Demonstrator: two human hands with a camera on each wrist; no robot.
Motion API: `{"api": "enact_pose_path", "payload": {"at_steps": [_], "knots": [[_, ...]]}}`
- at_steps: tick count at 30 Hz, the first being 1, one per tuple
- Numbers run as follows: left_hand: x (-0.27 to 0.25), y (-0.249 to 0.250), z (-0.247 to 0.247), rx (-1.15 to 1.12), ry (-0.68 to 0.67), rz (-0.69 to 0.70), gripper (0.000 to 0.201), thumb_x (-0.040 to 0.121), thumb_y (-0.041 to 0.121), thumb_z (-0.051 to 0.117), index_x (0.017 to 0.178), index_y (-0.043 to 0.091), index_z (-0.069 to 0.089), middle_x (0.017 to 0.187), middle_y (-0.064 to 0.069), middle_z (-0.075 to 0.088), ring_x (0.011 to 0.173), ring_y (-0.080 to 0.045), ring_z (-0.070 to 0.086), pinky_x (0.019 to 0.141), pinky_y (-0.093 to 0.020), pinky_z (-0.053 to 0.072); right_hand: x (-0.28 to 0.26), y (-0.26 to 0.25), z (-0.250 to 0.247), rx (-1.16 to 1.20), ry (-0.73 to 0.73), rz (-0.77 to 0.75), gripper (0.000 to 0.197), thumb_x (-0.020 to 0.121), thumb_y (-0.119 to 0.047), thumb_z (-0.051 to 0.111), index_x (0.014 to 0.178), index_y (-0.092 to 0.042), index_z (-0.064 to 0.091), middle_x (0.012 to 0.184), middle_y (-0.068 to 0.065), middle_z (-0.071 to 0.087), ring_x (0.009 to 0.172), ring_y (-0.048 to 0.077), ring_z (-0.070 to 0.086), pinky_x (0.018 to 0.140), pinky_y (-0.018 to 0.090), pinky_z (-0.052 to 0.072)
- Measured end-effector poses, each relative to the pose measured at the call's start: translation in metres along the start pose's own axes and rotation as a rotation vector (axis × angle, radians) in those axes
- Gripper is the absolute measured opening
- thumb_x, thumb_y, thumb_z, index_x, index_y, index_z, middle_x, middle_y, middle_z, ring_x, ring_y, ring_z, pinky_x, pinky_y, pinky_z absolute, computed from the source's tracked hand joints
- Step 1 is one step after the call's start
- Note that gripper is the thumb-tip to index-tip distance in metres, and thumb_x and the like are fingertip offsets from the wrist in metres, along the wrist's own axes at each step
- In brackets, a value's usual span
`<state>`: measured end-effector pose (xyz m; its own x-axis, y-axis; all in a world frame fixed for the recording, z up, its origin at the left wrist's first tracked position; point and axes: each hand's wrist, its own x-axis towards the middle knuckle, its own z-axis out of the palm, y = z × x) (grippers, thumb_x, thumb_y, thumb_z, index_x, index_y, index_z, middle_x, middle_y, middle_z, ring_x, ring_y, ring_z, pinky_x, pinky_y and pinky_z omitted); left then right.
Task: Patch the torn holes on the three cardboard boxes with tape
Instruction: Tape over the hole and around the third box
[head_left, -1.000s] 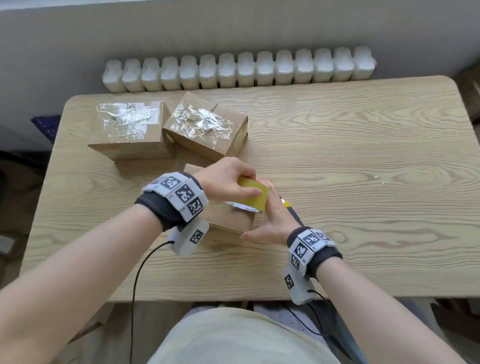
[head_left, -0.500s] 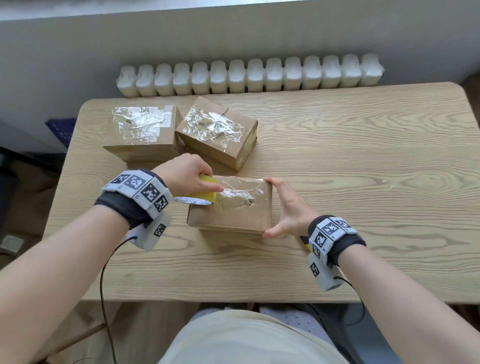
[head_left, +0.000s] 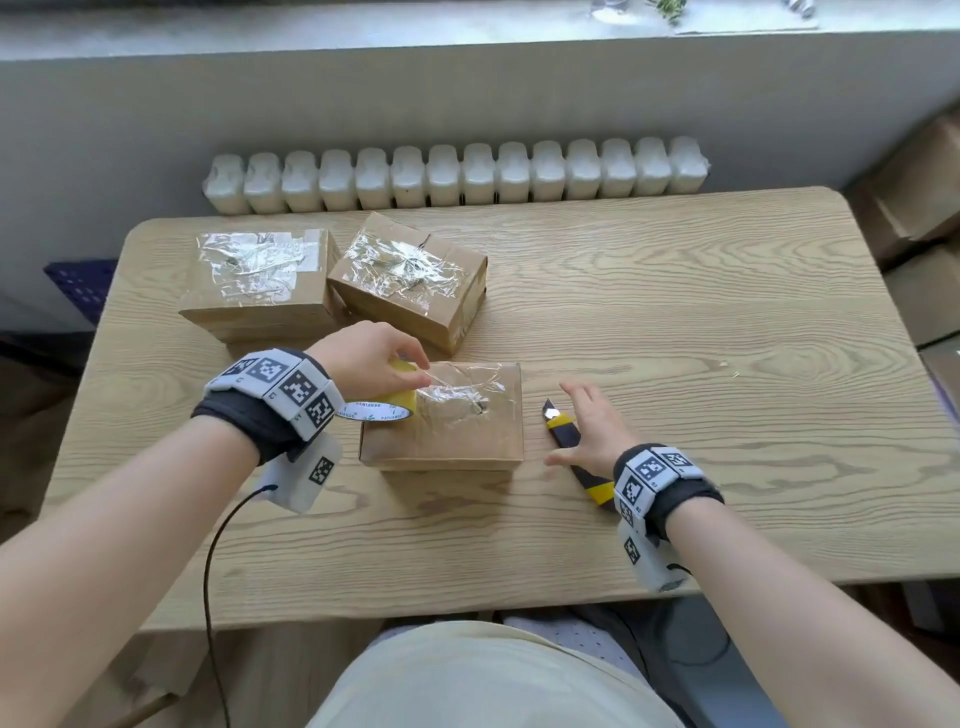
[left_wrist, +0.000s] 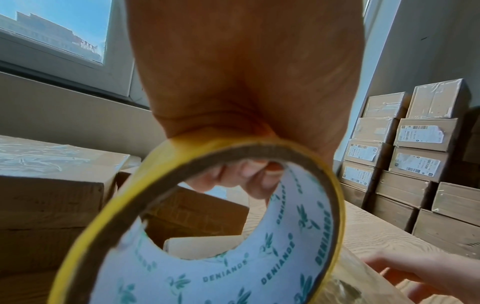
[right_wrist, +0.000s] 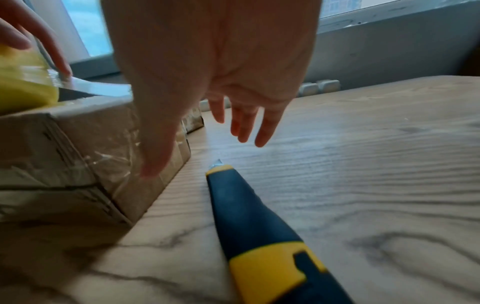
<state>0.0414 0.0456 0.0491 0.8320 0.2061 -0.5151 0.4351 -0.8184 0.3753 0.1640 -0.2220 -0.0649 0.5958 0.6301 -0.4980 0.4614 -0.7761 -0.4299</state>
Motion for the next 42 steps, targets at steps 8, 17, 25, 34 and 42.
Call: {"api": "enact_pose_path", "payload": {"at_steps": [8, 17, 25, 34, 42], "knots": [[0.003, 0.002, 0.002, -0.043, 0.064, -0.002, 0.023, 0.089, 0.037, 0.058, 0.101, 0.022, 0.072, 0.113, 0.003, 0.067, 0.096, -0.007, 0.055, 0.079, -0.022, 0.038, -0.002, -0.002, 0.02, -0.124, 0.024, 0.275, 0.068, 0.07, -0.044, 0.079, 0.117, -0.01, 0.043, 0.12, 0.008, 0.05, 0.107, 0.025, 0.052, 0.086, 0.037, 0.047], [0.003, 0.002, -0.001, -0.026, 0.006, -0.006, 0.025, 0.088, 0.039, 0.061, 0.103, 0.021, 0.072, 0.114, 0.003, 0.066, 0.104, -0.013, 0.059, 0.081, -0.023, 0.043, -0.011, -0.003, 0.014, -0.035, 0.02, 0.309, 0.034, 0.084, -0.028, 0.064, 0.107, -0.008, 0.049, 0.109, 0.01, 0.054, 0.096, 0.028, 0.056, 0.073, 0.034, 0.043], [0.002, 0.003, -0.004, 0.085, -0.009, -0.007, 0.031, 0.087, 0.046, 0.059, 0.104, 0.023, 0.071, 0.111, 0.004, 0.068, 0.1, -0.013, 0.061, 0.079, -0.027, 0.048, -0.025, -0.048, -0.038, 0.575, 0.213, 0.183, 0.025, 0.079, -0.023, 0.069, 0.1, -0.017, 0.058, 0.097, 0.001, 0.065, 0.092, 0.019, 0.061, 0.083, 0.037, 0.052], [0.003, 0.012, -0.001, 0.212, 0.014, 0.024, 0.026, 0.089, 0.033, 0.053, 0.107, 0.022, 0.068, 0.115, 0.001, 0.065, 0.1, -0.017, 0.06, 0.076, -0.03, 0.049, -0.035, -0.107, -0.024, 1.094, -0.304, 0.042, 0.016, 0.091, -0.015, 0.059, 0.106, -0.008, 0.059, 0.094, 0.014, 0.066, 0.083, 0.024, 0.063, 0.068, 0.031, 0.057], [0.007, 0.009, 0.011, 0.173, 0.129, -0.009, 0.018, 0.089, 0.037, 0.055, 0.094, 0.027, 0.069, 0.102, 0.004, 0.068, 0.089, -0.016, 0.062, 0.068, -0.029, 0.048, -0.033, -0.116, 0.003, 1.084, -0.417, 0.064, 0.027, 0.091, -0.021, 0.06, 0.111, -0.003, 0.059, 0.1, 0.015, 0.064, 0.093, 0.027, 0.063, 0.077, 0.039, 0.057]]}}
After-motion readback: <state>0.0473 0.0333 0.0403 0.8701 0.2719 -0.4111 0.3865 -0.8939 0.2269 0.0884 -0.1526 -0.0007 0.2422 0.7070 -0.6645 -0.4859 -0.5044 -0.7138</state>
